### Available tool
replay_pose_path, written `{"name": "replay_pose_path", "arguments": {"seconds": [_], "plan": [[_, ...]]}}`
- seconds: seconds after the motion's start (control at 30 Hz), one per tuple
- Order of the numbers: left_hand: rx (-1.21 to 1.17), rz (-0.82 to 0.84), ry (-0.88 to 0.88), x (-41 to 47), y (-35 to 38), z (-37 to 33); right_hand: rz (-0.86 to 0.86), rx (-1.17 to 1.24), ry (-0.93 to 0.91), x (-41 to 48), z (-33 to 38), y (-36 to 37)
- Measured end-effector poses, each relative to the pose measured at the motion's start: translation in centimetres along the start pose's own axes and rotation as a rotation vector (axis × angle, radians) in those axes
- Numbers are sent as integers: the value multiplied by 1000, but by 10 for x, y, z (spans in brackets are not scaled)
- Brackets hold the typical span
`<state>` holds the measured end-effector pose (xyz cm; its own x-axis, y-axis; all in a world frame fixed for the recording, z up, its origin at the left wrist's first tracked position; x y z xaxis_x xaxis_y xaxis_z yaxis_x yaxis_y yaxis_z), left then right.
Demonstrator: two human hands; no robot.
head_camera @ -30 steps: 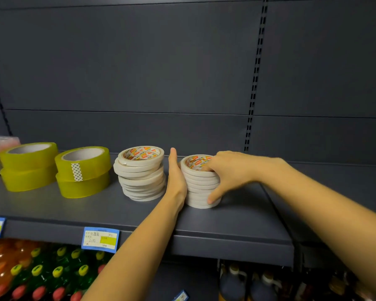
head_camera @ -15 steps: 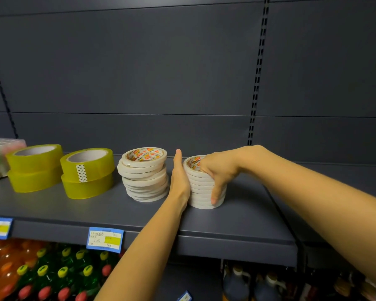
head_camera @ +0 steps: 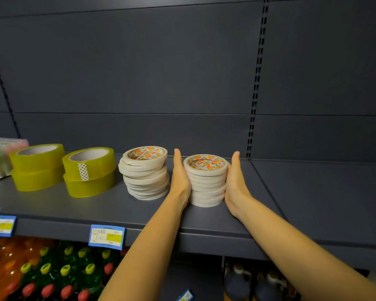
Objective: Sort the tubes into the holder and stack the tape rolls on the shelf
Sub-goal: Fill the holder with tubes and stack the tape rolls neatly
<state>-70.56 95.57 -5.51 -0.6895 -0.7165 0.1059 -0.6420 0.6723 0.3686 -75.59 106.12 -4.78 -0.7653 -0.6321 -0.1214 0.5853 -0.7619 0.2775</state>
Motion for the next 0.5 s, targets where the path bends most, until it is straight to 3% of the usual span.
{"name": "replay_pose_path", "arguments": {"seconds": [0.2,0.5], "plan": [[23,-41,3,-3,0,0,-60,24,43,3,-1,8],[143,-57,23,-12,2,-6,-58,19,-48,3,-1,9]]}}
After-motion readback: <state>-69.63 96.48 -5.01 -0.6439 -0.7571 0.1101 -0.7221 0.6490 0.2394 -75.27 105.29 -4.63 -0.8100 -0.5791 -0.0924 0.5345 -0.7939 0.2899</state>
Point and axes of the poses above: each hand's wrist, its own x-axis towards the middle knuckle, its own y-axis out of the palm, z = x × y, the point moved 3 cm from there along x, towards the middle knuckle, and after that the axes turned 6 degrees about y, right-handed, at the moved point
